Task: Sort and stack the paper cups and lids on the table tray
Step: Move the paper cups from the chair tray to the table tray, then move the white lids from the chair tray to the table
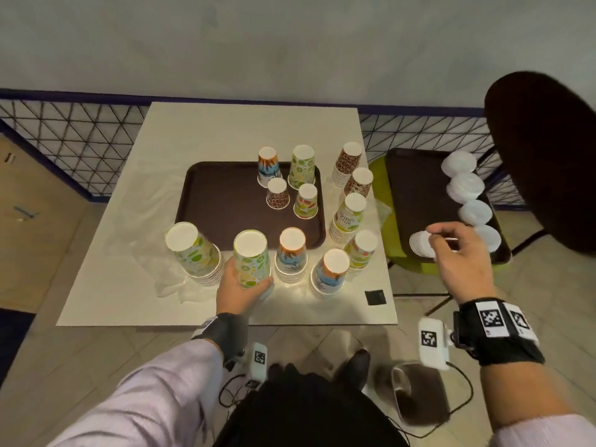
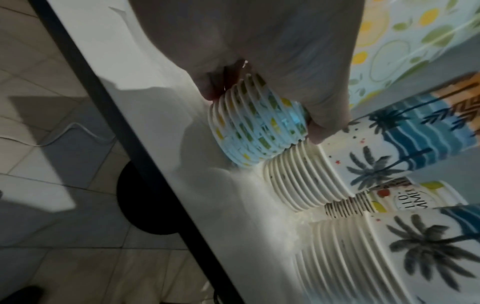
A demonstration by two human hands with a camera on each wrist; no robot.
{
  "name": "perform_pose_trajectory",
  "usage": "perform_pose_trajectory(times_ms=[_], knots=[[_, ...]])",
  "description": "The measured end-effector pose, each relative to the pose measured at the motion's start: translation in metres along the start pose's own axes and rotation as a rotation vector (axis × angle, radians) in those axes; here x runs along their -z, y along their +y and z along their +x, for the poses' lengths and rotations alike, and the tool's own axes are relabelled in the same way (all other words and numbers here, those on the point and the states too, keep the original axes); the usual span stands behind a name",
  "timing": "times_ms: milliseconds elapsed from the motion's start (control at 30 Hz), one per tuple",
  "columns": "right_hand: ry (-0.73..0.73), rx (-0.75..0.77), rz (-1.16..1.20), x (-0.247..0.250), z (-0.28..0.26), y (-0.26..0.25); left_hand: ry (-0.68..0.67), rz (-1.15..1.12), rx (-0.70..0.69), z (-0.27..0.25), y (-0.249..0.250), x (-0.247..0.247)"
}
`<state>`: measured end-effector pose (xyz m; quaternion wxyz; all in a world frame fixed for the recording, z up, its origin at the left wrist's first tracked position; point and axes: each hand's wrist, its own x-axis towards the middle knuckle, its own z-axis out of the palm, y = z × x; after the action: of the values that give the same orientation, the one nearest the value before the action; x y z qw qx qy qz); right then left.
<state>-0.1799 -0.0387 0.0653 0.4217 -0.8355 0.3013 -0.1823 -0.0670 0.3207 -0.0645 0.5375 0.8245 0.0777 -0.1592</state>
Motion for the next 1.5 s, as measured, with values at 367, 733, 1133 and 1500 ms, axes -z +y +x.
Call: perform_pose_trajectory(times_ms=[367,733,1133,1500], knots=[[0.021,-0.121,-0.072,-0.002,-0.003,0.056,0.059,0.222,0.127,-0.019,-0.02,0.011],[0.033,-0.352,-0.163,0.012,0.036,0.115,-0.773,0.679,-0.122,-0.054,0.021,-0.102],[-0.192,-0.167,-0.528,0.031,0.11,0.176,-0.466,0.267,-0.141,-0.047,0.135,-0.329],[-0.448,0.09,-0.87,0.02,0.168,0.186,-0.416,0.599,-0.159,0.014,0.161,-0.397]])
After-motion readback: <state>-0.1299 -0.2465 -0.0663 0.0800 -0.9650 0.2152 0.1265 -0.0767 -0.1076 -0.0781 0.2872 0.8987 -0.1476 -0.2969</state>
